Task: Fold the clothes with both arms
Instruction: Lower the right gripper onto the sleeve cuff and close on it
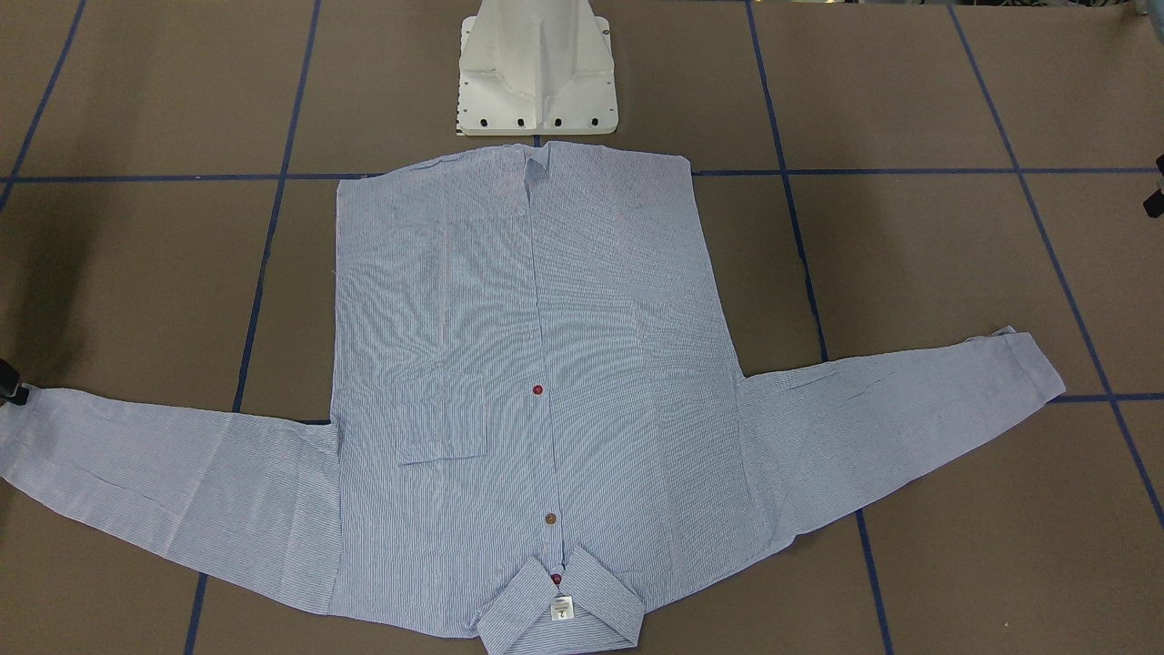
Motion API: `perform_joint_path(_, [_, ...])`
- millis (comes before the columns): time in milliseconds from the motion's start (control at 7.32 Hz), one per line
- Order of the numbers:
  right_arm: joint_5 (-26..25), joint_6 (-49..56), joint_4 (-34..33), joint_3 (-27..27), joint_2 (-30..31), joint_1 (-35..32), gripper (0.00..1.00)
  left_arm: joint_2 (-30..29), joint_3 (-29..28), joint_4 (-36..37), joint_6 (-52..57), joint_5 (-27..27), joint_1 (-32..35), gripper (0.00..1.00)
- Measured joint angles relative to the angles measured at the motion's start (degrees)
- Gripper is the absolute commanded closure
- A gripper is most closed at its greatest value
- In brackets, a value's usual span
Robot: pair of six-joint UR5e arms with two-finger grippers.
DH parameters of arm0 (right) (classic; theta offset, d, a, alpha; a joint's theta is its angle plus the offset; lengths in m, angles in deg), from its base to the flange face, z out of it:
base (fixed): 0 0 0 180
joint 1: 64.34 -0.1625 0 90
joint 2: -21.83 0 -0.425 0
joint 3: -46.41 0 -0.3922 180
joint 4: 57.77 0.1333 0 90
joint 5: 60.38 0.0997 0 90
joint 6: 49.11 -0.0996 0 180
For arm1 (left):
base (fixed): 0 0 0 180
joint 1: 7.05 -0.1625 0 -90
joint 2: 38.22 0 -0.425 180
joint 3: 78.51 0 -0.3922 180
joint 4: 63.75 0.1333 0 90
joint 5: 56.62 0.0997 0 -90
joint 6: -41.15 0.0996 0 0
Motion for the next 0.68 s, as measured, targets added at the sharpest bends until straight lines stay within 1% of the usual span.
perform_joint_path(273, [-0.06,0.0,-0.85,-0.01,-0.22,-0.01,0.65,-0.41,0.0,0.0,-0.71,0.01,0.0,0.0])
perform_joint_path(684, [-0.06,0.0,-1.42,-0.3,-0.59,0.05,0.61,-0.71,-0.03,0.0,-1.18,0.04,0.0,0.0])
